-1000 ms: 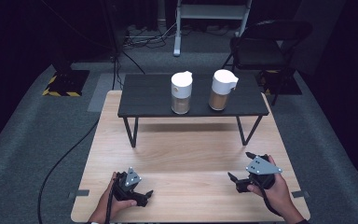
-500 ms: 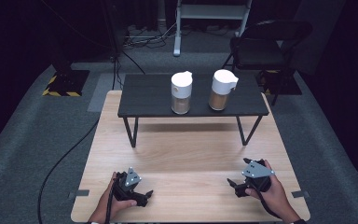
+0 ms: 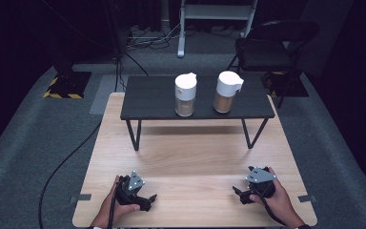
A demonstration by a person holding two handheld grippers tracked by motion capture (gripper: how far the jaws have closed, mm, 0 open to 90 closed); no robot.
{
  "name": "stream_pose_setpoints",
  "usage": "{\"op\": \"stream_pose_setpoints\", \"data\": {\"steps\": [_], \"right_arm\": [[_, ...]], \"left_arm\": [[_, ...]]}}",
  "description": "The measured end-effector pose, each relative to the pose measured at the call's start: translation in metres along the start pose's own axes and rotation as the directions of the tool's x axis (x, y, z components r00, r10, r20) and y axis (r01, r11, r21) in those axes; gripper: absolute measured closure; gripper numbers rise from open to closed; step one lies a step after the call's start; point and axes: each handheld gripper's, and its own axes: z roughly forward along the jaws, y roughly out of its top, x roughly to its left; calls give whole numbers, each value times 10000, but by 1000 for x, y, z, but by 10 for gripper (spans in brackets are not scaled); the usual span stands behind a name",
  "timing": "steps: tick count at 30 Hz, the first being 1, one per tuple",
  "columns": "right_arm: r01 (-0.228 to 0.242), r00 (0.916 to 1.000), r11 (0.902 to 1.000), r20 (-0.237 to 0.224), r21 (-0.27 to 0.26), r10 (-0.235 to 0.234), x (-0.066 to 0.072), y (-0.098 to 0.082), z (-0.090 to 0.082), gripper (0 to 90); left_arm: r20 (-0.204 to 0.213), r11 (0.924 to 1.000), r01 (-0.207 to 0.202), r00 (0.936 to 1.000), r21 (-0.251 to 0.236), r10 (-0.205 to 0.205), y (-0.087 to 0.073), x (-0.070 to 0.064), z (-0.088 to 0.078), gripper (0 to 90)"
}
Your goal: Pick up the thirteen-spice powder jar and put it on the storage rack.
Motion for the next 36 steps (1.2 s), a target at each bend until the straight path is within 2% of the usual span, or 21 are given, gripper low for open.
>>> {"op": "stream_pose_setpoints", "data": {"steps": [10, 14, 17, 23, 31, 33, 36], "right_arm": [[90, 10000, 9990, -37, 436, -89, -1, -2, 9, 19], [-139, 9998, 9992, -142, 364, 144, -4, -6, 9, 18], [-643, 9973, 9975, -322, 298, 652, -11, -11, 11, 4], [-1455, 9852, 9891, -885, 224, 1469, -26, -20, 14, 0], [-1616, 9817, 9865, -975, 254, 1633, -28, -21, 15, 0], [-1773, 9771, 9835, -1128, 354, 1802, -32, -21, 15, 0], [-1737, 9773, 9842, -1172, 348, 1766, -32, -21, 15, 0]], "left_arm": [[-19, 10000, 10, 10000, -3, -10, 0, -1, 0, 4], [-17, 10000, 13, 10000, -4, -13, 0, -1, 0, 3], [-19, 10000, 12, 10000, -5, -12, 0, -1, 0, 3], [-22, 10000, 11, 10000, -4, -11, 0, -1, 0, 3], [-36, 10000, 26, 10000, -6, -26, 0, -1, 0, 3], [-37, 10000, 25, 10000, -7, -25, 0, -1, 0, 3], [-43, 10000, 29, 10000, -10, -29, 0, -1, 0, 3]]}}
